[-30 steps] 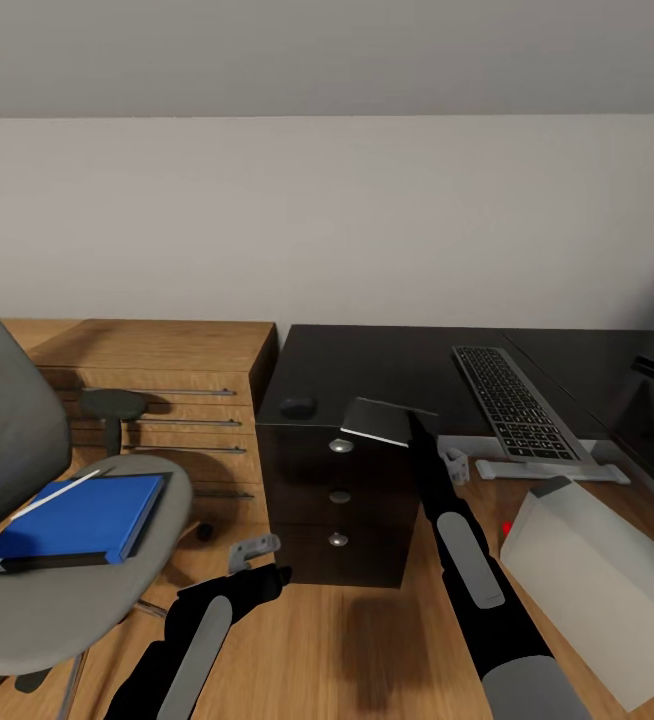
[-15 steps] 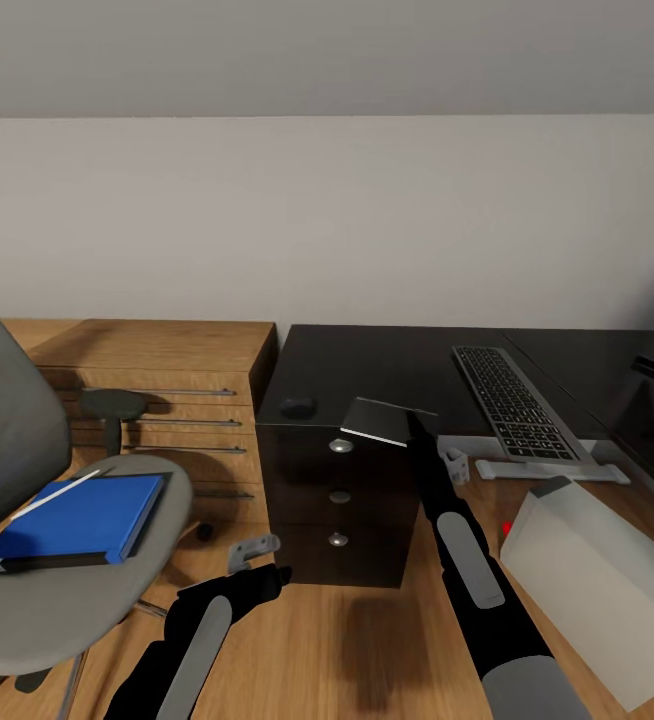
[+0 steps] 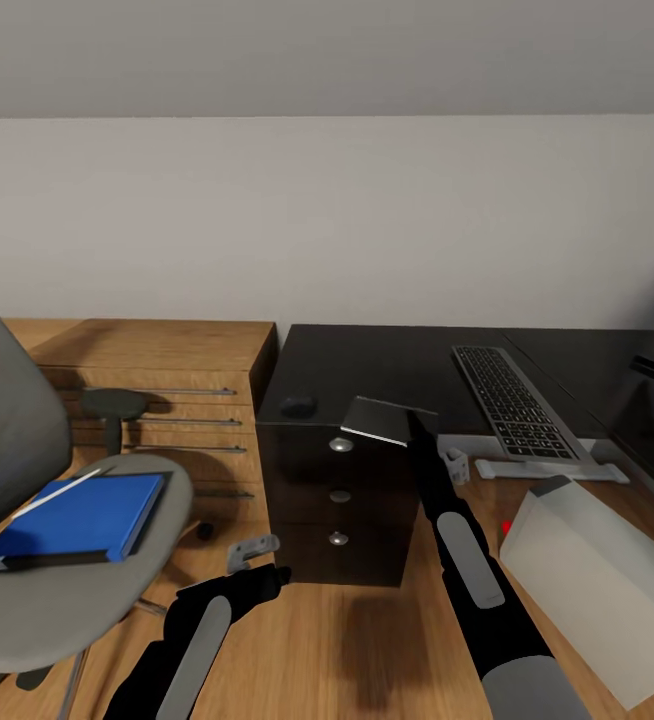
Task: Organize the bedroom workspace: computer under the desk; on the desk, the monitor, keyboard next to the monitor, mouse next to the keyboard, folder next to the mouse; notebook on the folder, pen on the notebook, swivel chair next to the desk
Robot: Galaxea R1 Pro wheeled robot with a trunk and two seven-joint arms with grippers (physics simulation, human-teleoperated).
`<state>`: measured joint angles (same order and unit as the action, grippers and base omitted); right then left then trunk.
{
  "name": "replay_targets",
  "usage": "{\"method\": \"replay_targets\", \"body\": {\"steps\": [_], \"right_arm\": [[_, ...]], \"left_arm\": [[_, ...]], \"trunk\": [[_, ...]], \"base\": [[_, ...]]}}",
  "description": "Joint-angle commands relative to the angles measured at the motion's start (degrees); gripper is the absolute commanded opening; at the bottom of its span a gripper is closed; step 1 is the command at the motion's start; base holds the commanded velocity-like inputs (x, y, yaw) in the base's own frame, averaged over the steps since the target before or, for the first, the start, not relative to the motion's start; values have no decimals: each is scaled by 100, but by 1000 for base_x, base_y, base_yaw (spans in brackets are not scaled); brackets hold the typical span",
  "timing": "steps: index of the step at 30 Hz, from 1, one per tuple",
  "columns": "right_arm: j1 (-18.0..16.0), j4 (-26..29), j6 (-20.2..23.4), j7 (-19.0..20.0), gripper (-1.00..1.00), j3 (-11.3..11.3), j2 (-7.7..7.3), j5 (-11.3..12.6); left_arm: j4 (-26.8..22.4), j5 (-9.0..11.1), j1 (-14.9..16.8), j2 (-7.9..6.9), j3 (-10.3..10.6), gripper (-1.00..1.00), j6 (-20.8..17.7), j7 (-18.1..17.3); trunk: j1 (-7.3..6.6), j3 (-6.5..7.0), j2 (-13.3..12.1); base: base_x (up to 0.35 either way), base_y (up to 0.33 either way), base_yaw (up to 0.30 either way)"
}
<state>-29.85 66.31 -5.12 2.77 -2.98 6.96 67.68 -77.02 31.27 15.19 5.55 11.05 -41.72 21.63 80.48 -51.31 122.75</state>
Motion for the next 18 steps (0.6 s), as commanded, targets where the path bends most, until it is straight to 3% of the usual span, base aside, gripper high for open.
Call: {"method": "replay_targets", "body": {"steps": [1,18], "right_arm": [[-3,-4,-33,24,100,-9,-1,63],[-3,-4,-30,23,100,-9,-1,70]], "left_arm": [[-6,59,3,-2,4,100,-9,56],[-6,63,2,-5,8,100,-11,67]], "trunk": [[-2,-5,2],[-2,-5,2]], "base": [[-126,0,0],[-299,-8,0]]}}
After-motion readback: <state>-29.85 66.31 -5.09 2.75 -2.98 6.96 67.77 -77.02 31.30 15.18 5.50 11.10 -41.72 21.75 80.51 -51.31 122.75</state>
